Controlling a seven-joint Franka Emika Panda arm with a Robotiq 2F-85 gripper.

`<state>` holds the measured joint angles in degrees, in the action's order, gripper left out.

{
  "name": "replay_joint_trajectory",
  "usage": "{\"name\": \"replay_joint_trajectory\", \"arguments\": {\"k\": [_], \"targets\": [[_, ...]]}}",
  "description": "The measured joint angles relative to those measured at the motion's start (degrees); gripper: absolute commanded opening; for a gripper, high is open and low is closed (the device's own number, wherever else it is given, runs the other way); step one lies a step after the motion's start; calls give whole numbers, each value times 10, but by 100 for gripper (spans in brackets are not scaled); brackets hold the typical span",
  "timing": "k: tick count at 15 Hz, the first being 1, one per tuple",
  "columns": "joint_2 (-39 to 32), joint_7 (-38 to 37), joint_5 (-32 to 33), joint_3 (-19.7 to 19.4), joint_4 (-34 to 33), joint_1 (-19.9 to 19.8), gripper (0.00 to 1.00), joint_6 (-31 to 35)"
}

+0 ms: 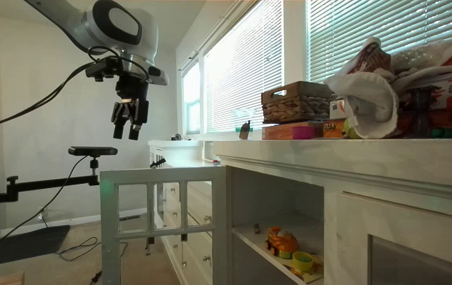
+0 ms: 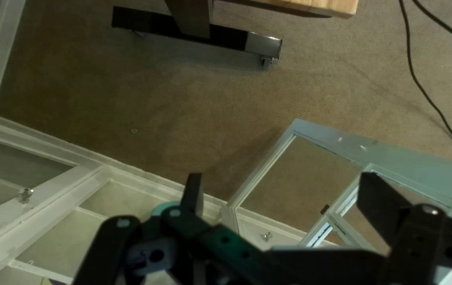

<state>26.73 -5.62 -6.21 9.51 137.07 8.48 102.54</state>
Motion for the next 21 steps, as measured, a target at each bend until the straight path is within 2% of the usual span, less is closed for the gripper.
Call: {"name": "replay_joint_trajectory", "arguments": {"k": [5,9,16,21], "targets": [[0,3,0,-2,0,0,100,3],[0,23,15,-17,-8,-6,100,39],[-5,135,93,-59,-51,-26,100,120],[-21,199,134,-86,-90,-42,100,152]]}}
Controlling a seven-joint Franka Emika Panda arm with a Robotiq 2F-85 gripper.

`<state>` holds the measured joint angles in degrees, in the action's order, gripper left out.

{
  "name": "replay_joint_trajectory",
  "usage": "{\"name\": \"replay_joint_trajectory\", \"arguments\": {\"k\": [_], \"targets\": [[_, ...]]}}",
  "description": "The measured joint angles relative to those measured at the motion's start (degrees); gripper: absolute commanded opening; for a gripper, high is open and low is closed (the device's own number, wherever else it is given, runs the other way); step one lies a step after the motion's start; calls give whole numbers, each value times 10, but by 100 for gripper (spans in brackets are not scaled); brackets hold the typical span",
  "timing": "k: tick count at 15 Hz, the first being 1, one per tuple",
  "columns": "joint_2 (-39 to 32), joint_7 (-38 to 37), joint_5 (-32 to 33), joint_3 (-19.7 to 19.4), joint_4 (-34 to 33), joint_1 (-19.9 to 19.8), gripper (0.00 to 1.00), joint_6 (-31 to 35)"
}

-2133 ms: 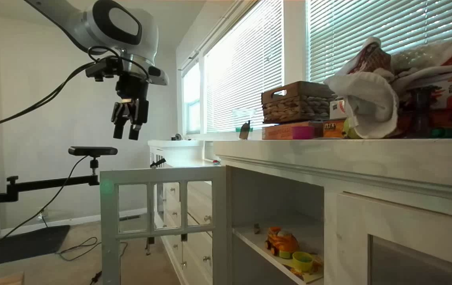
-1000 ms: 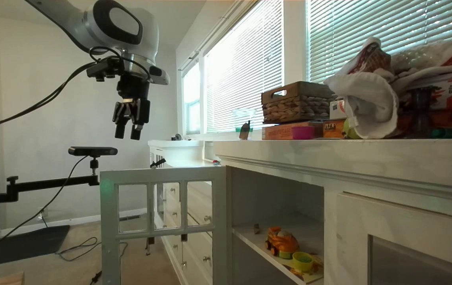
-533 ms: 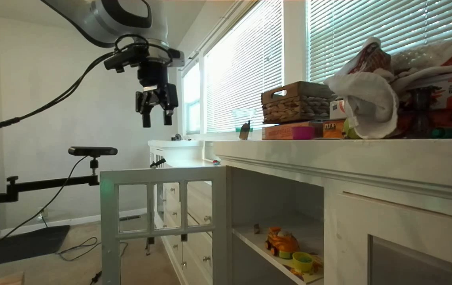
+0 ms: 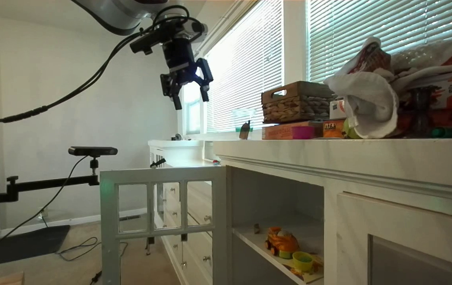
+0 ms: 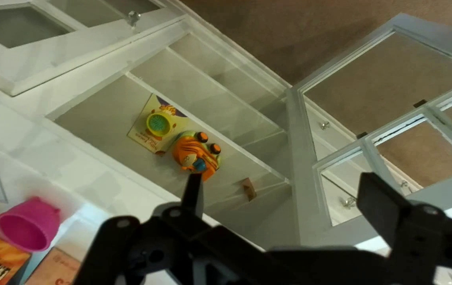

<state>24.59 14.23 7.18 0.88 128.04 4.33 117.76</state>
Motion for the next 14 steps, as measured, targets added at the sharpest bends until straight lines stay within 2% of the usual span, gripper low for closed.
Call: {"name": "replay_joint_trajectory", "arguments": {"k": [1,5,9,14], "targets": [[-3,8,7,-4,-9,-4,100,4],[-16,-35,34,-2,-31,-32,100,4],[-19,50,38,0,-20,-6,100,18],[-51,117,101,-34,-23,-26,100,136]]}}
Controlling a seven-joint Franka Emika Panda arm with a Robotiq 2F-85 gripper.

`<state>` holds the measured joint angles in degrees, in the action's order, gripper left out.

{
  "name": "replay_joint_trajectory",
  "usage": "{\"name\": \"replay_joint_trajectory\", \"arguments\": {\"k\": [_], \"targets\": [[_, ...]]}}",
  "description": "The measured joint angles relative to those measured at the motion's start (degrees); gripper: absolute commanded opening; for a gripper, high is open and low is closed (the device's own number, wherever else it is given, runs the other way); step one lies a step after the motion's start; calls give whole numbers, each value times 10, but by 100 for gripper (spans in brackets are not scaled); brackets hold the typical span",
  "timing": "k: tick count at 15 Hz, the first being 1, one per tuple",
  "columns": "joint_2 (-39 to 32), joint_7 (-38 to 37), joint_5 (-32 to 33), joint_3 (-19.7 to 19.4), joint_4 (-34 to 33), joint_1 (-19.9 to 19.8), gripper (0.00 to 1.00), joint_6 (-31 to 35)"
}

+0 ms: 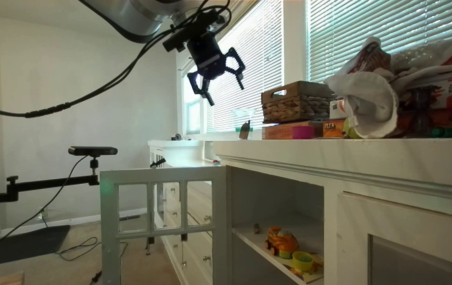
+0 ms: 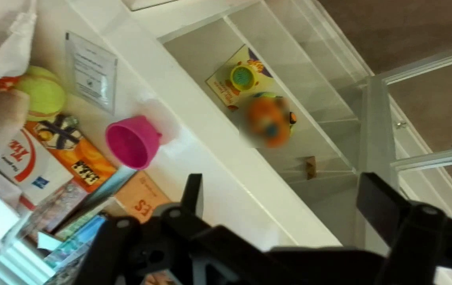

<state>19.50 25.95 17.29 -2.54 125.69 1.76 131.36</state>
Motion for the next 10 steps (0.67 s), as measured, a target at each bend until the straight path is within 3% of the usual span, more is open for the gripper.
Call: {"name": "replay_joint_trajectory", "arguments": {"k": [4,10], "targets": [[-21,15,5,-42,-5,-33,100,96],[-23,5,28,-66,-21,-95,100,174]]}}
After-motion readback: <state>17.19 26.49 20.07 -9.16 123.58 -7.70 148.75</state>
